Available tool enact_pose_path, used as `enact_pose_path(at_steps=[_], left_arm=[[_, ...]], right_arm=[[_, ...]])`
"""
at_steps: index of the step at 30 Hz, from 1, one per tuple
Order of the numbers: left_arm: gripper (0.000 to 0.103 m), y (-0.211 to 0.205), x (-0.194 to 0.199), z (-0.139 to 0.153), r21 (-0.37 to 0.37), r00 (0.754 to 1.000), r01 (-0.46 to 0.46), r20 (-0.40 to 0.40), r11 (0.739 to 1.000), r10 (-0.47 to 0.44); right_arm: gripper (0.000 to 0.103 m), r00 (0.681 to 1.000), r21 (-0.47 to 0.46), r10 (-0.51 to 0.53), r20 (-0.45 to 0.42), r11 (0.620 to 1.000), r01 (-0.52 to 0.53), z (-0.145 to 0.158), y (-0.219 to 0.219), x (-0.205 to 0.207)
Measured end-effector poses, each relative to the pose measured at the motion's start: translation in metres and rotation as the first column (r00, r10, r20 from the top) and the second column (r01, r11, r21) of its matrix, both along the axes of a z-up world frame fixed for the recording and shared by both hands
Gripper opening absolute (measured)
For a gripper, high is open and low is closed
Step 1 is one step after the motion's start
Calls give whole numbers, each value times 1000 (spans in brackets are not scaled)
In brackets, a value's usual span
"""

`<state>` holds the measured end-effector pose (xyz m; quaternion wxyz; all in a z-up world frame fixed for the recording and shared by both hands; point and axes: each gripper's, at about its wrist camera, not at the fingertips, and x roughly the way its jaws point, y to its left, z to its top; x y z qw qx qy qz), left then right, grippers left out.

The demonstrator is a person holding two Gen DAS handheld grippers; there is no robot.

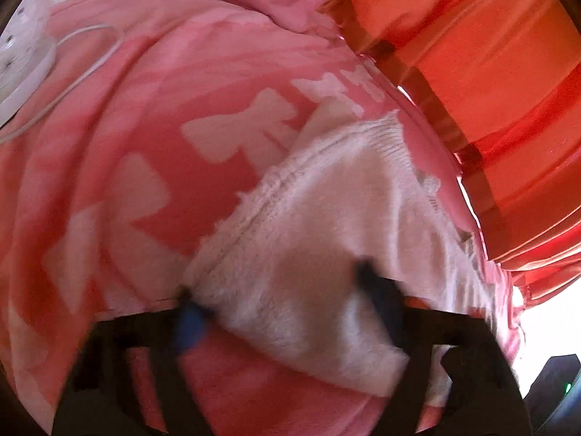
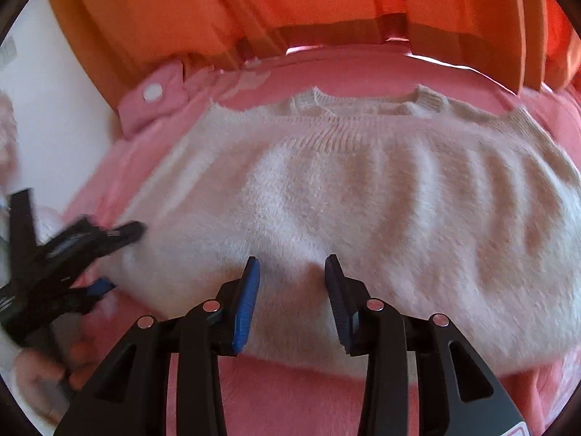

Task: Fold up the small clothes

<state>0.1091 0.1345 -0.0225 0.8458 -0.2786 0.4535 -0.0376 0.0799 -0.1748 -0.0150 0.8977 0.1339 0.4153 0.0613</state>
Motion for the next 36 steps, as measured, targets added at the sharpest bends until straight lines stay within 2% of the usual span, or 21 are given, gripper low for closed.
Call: enact_pose_path(at_steps=[1, 5, 7, 10, 11, 14, 16, 19, 20, 21, 23, 26, 27, 29, 30, 32, 33, 34, 36], left_arm=[[35, -3, 1, 6, -2, 1000, 8, 11, 1000, -8], [22, -32, -5, 56, 55, 986, 90, 138, 994, -97], [17, -61, -11, 87, 61, 961, 169, 209, 984, -179], [16, -118, -26, 124, 96, 907, 288, 293, 953, -303], [16, -147, -33, 133, 121, 876, 346, 314, 930, -367], [16, -213, -48, 133, 165, 810, 468, 313, 868, -496], [16, -260, -57, 115, 187, 769, 550, 266, 814, -581], [16, -313, -65, 59, 205, 735, 640, 118, 740, -668], [16, -321, -68, 43, 218, 731, 652, 74, 726, -679], [17, -322, -78, 32, 241, 732, 646, 74, 724, -678], [22, -313, -90, 38, 279, 729, 625, 126, 729, -673], [43, -282, -105, 61, 234, 697, 651, 194, 722, -691], [55, -271, -109, 67, 255, 700, 637, 203, 728, -684], [64, -250, -115, 73, 322, 715, 585, 227, 744, -661], [69, -237, -117, 73, 375, 733, 545, 221, 750, -643], [76, -221, -116, 66, 432, 762, 499, 195, 751, -618], [78, -214, -115, 57, 463, 782, 476, 167, 747, -601], [78, -211, -111, 49, 486, 792, 469, 138, 737, -595], [78, -211, -102, 30, 522, 800, 481, 67, 705, -596]], right_arm=[[37, 1000, 0, -11, 15, 1000, 11, 5, -7, -8], [37, 994, 28, -96, 47, 995, 95, 18, -55, -49], [37, 988, 53, -146, 52, 988, 144, 21, -81, -66], [38, 970, 92, -237, 48, 968, 232, 23, -124, -95], [38, 966, 98, -255, 44, 963, 249, 22, -132, -101], [38, 951, 101, -306, 43, 948, 301, 22, -158, -119], [38, 942, 100, -333, 37, 939, 328, 20, -173, -126], [38, 931, 106, -364, 22, 927, 360, 15, -190, -132], [38, 927, 107, -376, 18, 922, 372, 14, -195, -134], [38, 924, 106, -382, 14, 919, 378, 13, -198, -135], [38, 925, 112, -381, 13, 919, 377, 13, -205, -135], [40, 930, 173, -368, 9, 916, 361, 17, -212, -131], [44, 933, 208, -361, 10, 913, 351, 20, -213, -126], [47, 940, 271, -341, 19, 906, 324, 25, -213, -116], [51, 944, 299, -329, 20, 903, 308, 27, -212, -109], [60, 954, 334, -299, 15, 901, 277, 31, -205, -93], [63, 959, 340, -284, 16, 903, 261, 32, -201, -83], [65, 962, 326, -274, 18, 911, 253, 33, -195, -73], [70, 968, 291, -249, 2, 927, 238, 30, -185, -56]])
